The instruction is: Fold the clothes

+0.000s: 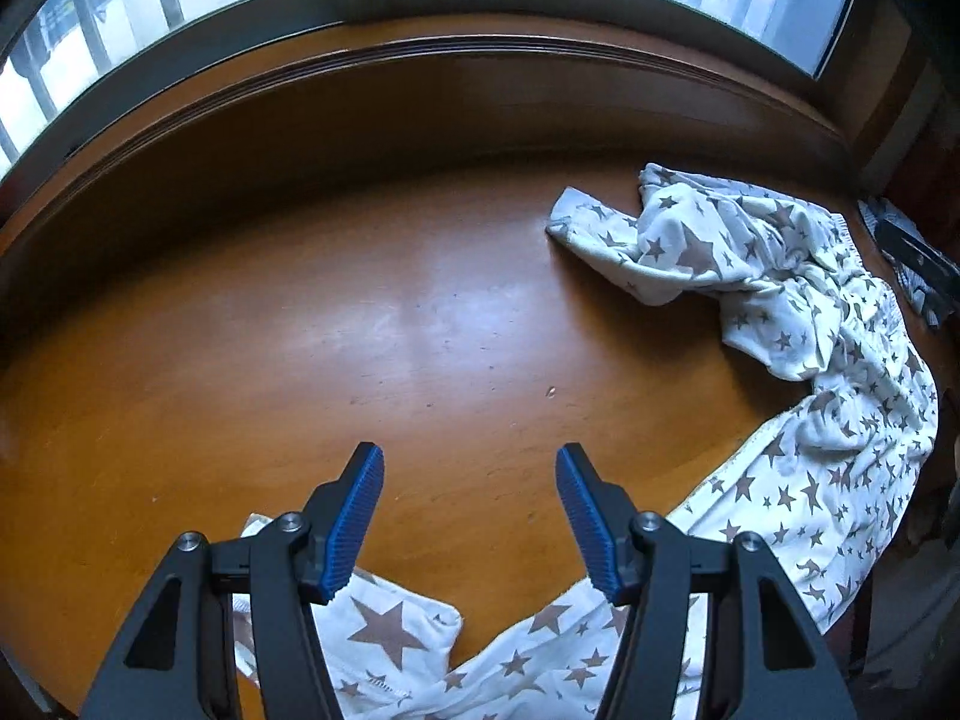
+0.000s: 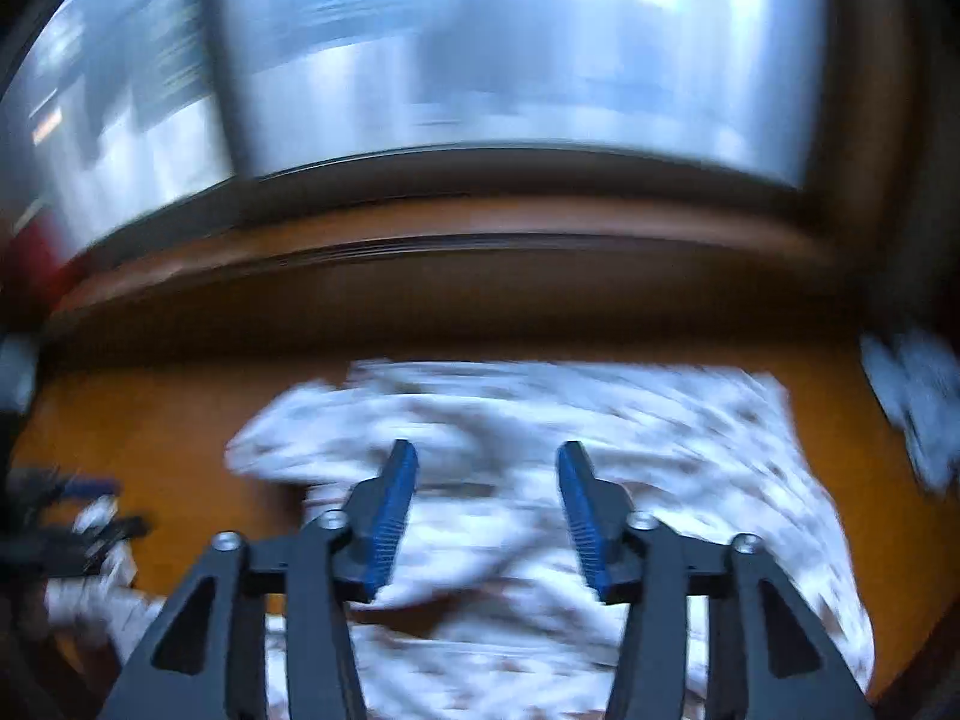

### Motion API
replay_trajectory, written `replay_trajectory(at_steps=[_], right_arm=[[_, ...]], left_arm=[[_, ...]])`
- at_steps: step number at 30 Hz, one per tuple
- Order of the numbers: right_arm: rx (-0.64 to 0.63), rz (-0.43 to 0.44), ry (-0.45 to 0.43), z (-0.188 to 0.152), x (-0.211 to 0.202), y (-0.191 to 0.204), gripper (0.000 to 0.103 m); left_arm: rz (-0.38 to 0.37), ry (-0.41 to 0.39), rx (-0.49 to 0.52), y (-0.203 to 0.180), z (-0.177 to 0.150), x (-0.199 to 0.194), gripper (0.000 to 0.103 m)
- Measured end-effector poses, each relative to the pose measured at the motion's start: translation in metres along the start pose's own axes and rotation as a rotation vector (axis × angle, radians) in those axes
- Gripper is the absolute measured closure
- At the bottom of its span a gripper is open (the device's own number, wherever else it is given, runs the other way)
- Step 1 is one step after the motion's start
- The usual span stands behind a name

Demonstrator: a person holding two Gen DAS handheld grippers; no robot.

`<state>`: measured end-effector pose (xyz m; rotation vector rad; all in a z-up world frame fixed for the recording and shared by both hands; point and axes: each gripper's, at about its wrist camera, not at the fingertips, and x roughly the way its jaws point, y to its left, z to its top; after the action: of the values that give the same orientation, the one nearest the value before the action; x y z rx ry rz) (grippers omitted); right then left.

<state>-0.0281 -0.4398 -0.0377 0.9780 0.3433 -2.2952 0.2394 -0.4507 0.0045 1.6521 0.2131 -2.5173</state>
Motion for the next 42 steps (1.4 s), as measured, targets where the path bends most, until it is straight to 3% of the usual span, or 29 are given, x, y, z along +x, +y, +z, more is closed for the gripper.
replay_trajectory(at_steps=[3,6,9,13,14,15,16,18,20,24,30,32,34,37,42], right_arm=[[-0.229,0.034,0.026,-0.002,0.026,0.071,0.048],[-0.450,-0.019,0.038,-0.009,0.057,0.125,0.048],[-0.559,-0.109,0.073,-0.010,0.091,0.153,0.048],[-0.502,-0.152,0.176,-0.001,0.126,0.152,0.051],[-0.466,-0.150,0.202,0.002,0.132,0.147,0.056],[-0.434,-0.147,0.225,0.005,0.136,0.142,0.073],[-0.397,-0.138,0.244,0.007,0.139,0.138,0.081],[-0.328,-0.123,0.257,0.013,0.137,0.134,0.087],[-0.274,-0.079,0.229,0.023,0.123,0.140,0.088],[-0.219,0.090,0.127,0.048,0.082,0.175,0.089],[-0.240,0.451,-0.026,0.083,0.033,0.287,0.089],[-0.250,0.548,-0.001,0.087,0.041,0.325,0.088],[-0.257,0.630,0.049,0.090,0.057,0.359,0.079],[-0.273,0.625,0.116,0.079,0.063,0.388,0.078],[-0.232,0.602,0.122,0.061,0.054,0.357,0.062]], left_arm=[[-0.004,-0.003,0.000,0.008,-0.002,-0.003,0.046],[-0.006,-0.007,-0.012,0.021,-0.008,-0.008,0.046],[-0.010,-0.013,-0.039,0.037,-0.017,-0.015,0.046],[-0.014,-0.019,-0.089,0.063,-0.029,-0.022,0.046],[-0.015,-0.019,-0.101,0.070,-0.032,-0.023,0.046],[-0.015,-0.019,-0.114,0.077,-0.035,-0.024,0.046],[-0.015,-0.019,-0.126,0.083,-0.039,-0.025,0.046],[-0.015,-0.020,-0.151,0.096,-0.045,-0.028,0.046],[-0.016,-0.022,-0.176,0.110,-0.051,-0.030,0.046],[-0.010,-0.036,-0.213,0.135,-0.063,-0.039,0.046],[0.010,-0.056,-0.279,0.174,-0.084,-0.052,0.046],[0.018,-0.055,-0.305,0.188,-0.092,-0.054,0.046],[0.022,-0.051,-0.332,0.201,-0.099,-0.055,0.046],[0.029,-0.046,-0.365,0.217,-0.108,-0.056,0.046],[0.048,-0.059,-0.378,0.235,-0.115,-0.061,0.046]])
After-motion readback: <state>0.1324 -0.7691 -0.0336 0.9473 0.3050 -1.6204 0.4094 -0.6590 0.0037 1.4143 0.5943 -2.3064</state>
